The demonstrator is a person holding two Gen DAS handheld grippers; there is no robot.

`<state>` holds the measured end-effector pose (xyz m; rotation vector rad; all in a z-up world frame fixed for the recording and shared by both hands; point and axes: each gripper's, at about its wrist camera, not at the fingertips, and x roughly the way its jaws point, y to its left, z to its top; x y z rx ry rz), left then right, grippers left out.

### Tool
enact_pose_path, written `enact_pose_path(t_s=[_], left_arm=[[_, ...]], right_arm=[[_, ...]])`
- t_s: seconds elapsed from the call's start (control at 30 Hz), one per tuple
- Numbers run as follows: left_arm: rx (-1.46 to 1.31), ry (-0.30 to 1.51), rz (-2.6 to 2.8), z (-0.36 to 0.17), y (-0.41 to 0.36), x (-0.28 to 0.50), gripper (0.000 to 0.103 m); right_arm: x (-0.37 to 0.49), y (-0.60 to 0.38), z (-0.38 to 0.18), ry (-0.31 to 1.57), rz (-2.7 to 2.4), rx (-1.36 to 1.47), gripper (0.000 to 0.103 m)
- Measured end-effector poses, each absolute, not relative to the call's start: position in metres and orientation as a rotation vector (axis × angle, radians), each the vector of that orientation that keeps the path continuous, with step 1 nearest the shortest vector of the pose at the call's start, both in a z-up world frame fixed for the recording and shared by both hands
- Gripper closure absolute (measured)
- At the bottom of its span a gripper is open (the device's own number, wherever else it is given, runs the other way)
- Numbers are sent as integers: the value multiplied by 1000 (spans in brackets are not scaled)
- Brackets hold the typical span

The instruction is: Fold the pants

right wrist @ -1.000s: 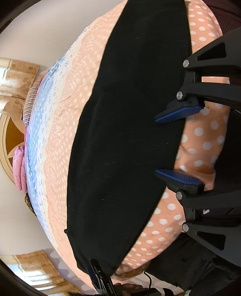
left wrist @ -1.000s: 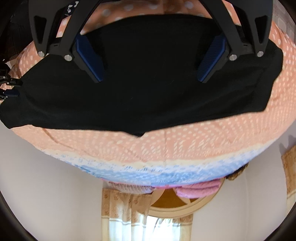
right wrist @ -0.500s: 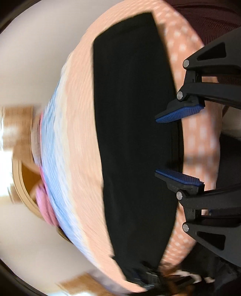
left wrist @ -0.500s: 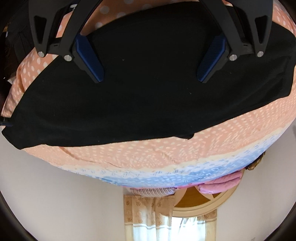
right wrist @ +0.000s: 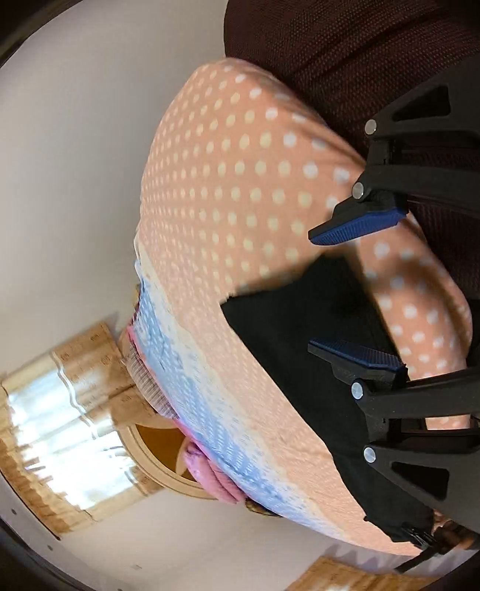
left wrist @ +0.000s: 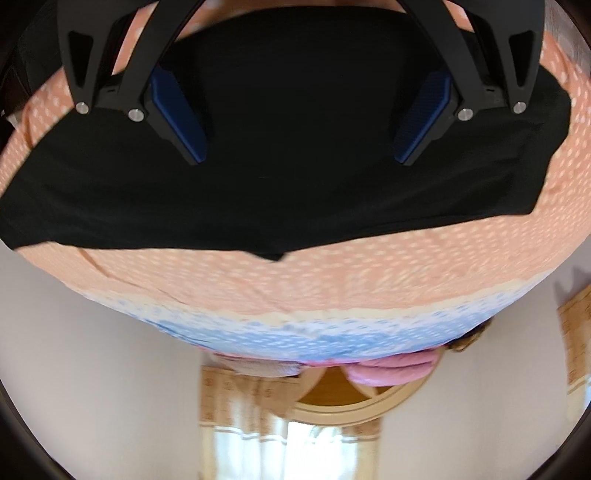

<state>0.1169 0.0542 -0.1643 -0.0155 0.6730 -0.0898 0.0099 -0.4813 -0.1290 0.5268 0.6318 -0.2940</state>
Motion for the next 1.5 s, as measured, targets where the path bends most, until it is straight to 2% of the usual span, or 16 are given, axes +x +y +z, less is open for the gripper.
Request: enact_pose_path(t_s=[0.2,0.37,0.4,0.43,0.47,0.63,0.73,1.2,1.5], left_arm=[[-40,691,-41,-176,66,121,0],[-35,694,-36,-181,63,123,0],[-37,693,-35,-180,63,123,0],[-39,693,-36,-179,65,122,0],[-39,694,-37,-179,65,121,0],[-41,694,-32,-178,71,121,0],[-41,693,-28,-178,73,121,0],[-50,690,7,-176,97,122,0],[-66,686,-8,-173,96,120,0]], right_arm=[[10,-502,-141,583,-299,553,49],[33,-496,-141,619,-178,530,52],[37,-496,-143,620,-183,526,57],[40,-497,-144,620,-191,524,67],[43,-498,-146,619,-181,541,71],[46,-503,-154,613,-106,620,87],[45,-501,-157,608,-100,625,90],[51,-428,-97,483,-44,450,91],[71,-362,-70,485,64,347,91]])
